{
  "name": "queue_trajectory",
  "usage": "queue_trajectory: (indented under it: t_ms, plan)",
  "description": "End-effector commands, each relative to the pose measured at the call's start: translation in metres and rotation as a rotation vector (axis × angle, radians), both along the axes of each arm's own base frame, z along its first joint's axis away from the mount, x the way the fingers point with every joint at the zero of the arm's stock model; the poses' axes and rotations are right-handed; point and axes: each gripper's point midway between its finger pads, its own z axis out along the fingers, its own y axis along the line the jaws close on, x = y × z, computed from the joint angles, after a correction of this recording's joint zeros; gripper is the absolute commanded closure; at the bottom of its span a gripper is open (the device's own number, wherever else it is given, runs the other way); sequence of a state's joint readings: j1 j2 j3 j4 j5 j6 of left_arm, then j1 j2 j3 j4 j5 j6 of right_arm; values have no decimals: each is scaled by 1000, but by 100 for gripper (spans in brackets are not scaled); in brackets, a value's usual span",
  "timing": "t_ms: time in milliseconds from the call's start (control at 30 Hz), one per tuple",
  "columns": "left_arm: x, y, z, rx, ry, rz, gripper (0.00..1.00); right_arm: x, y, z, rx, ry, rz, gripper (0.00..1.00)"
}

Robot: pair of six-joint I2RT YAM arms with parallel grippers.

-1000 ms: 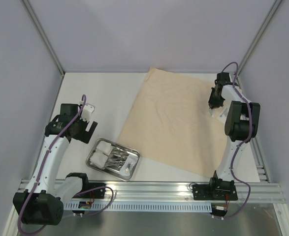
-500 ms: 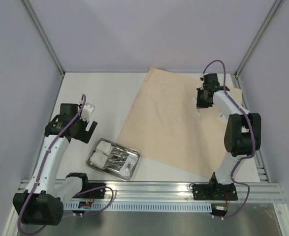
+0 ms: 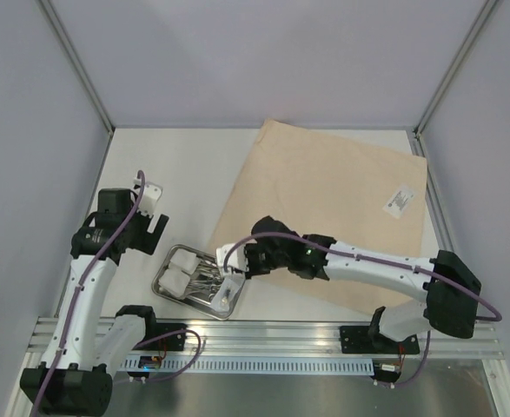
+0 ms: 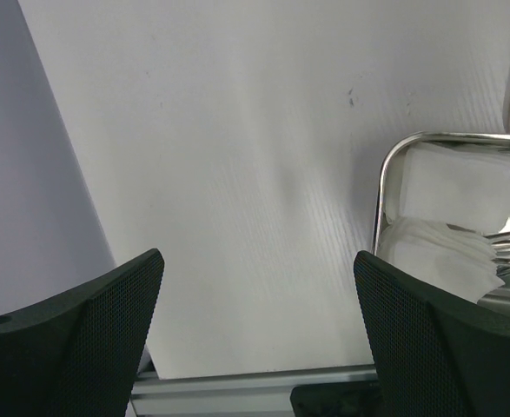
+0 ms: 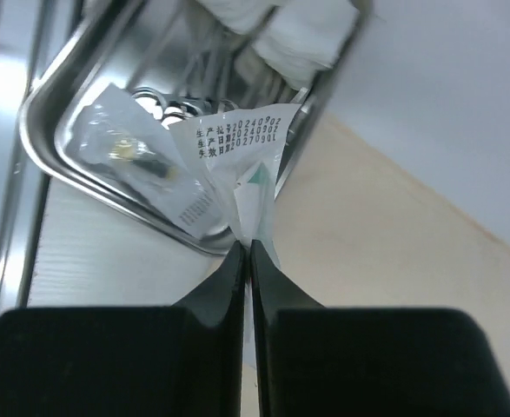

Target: Prepare the surgical pack

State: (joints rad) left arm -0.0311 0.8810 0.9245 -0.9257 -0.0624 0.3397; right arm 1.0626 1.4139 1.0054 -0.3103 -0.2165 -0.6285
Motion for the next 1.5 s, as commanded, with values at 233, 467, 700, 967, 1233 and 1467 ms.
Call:
queue_trajectory:
  t_ms: [233, 467, 700, 967, 1233, 1467]
  plan:
    - [-6, 3, 18, -10, -78, 30, 0, -65, 70, -35, -110, -377, 604, 100]
    - [-7, 4, 17, -3, -84, 28, 0, -70, 67, -55, -178, -457, 748, 100]
    - [-5, 5, 16, 1, -81, 29, 0, -70, 67, -67, -237, -482, 836, 100]
    - [-5, 5, 15, 3, -76, 29, 0, -71, 60, -70, -268, -470, 848, 89]
    - [-5, 5, 15, 3, -78, 29, 0, -68, 63, -63, -267, -474, 831, 72]
    - [-5, 5, 15, 4, -81, 30, 0, -65, 62, -46, -252, -488, 793, 67]
